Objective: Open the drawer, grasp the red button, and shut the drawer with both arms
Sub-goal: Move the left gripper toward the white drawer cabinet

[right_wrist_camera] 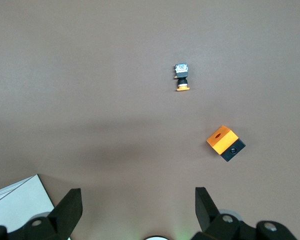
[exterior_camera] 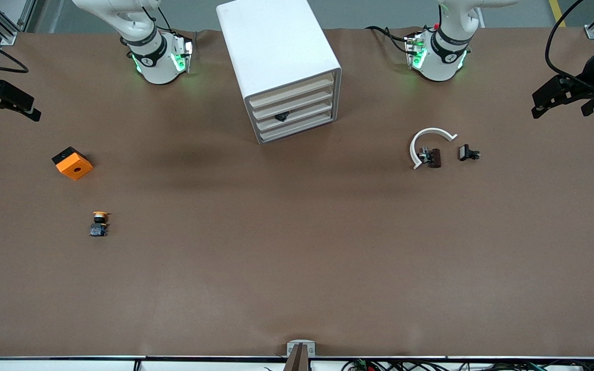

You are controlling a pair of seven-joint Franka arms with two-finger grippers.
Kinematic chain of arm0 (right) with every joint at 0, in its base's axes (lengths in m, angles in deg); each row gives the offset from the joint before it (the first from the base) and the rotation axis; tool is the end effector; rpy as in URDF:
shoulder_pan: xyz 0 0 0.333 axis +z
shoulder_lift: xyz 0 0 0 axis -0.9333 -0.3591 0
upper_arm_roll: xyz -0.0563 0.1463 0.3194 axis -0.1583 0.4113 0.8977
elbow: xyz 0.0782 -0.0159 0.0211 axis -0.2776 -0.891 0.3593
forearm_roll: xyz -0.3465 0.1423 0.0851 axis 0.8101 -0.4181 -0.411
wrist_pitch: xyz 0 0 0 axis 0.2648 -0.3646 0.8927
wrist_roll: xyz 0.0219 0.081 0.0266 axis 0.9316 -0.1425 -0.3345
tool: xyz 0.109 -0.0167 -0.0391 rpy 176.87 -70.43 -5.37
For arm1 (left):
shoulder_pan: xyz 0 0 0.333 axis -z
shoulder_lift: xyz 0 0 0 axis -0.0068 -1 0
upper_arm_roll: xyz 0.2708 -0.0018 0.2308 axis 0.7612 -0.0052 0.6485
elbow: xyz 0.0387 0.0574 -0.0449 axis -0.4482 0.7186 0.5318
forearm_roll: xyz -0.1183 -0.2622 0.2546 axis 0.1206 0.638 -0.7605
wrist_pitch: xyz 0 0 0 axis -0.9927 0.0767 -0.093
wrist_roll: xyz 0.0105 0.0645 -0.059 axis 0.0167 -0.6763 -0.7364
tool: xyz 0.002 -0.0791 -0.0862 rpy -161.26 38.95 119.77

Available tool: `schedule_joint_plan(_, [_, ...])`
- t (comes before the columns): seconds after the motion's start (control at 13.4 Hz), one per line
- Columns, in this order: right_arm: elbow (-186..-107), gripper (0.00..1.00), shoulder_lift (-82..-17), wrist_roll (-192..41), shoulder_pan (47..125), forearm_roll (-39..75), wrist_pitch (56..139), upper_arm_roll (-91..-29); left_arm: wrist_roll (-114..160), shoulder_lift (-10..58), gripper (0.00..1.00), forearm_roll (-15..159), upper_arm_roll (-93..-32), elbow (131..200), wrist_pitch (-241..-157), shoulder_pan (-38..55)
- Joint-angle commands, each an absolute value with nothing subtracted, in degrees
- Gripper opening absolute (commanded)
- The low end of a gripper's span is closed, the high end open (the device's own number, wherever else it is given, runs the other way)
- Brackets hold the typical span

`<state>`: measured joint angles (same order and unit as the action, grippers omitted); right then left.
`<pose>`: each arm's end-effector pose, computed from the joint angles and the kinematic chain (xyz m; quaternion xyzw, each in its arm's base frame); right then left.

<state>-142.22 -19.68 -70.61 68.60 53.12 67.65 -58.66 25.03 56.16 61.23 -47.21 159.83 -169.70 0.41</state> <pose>0.4958 -0.0364 0.6726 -0.9990 0.0335 0.0186 0.0221 0.4990 -0.0298 0.6804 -0.9998 -0.0084 -0.0022 0.0201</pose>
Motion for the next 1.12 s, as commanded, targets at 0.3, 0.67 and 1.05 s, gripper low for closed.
schedule_joint_plan(0.3, [-143.7,1.0,-18.1,-72.1,67.3,54.0,68.4,-57.7,24.7,53.0,1.0,60.1,-47.5,157.1,-167.1,1.4])
schedule_joint_plan(0.67, [-143.5,1.0,-18.2,-72.1,67.5,54.0,69.4,-57.7,24.1,44.8,1.0,61.1,-48.2,154.0,-166.6,3.6])
schedule_joint_plan(1.05, [-143.4,1.0,-18.2,-71.4,68.2,54.0,70.4,-57.6,11.9,37.1,1.0,65.1,-50.9,154.9,-167.9,7.1])
